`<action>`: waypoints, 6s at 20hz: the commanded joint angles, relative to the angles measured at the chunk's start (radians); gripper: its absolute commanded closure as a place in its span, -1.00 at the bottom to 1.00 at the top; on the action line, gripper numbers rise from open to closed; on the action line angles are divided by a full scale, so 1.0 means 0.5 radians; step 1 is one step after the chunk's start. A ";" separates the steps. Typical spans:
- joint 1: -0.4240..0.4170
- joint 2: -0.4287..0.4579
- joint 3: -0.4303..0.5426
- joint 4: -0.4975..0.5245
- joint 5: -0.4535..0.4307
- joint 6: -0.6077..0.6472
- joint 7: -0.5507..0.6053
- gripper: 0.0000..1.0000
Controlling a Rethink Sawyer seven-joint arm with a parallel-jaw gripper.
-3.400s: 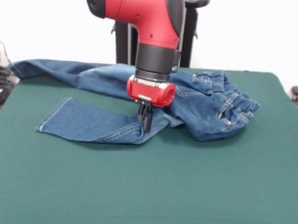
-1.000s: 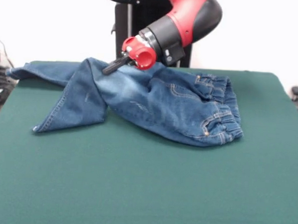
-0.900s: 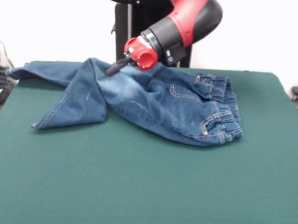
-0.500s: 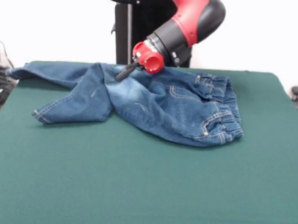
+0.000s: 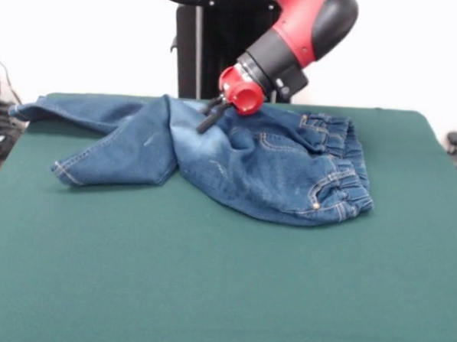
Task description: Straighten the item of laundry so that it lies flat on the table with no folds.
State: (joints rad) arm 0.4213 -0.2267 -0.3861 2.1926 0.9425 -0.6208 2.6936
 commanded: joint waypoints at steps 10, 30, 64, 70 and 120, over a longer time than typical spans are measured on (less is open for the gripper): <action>-0.327 -0.448 -0.198 -0.282 -0.796 0.658 -0.297 -1.00; -0.595 -0.041 -0.130 -0.557 -1.316 0.218 0.085 -1.00; -1.991 -0.432 1.133 -0.783 -3.179 1.176 -0.305 1.00; -2.117 -0.478 1.292 -0.734 -3.182 1.336 -0.278 1.00; -2.008 -0.612 1.138 -1.011 -2.404 3.772 -0.147 1.00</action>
State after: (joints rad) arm -0.5968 -0.6124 0.1188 1.7306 -0.3169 1.1448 2.6936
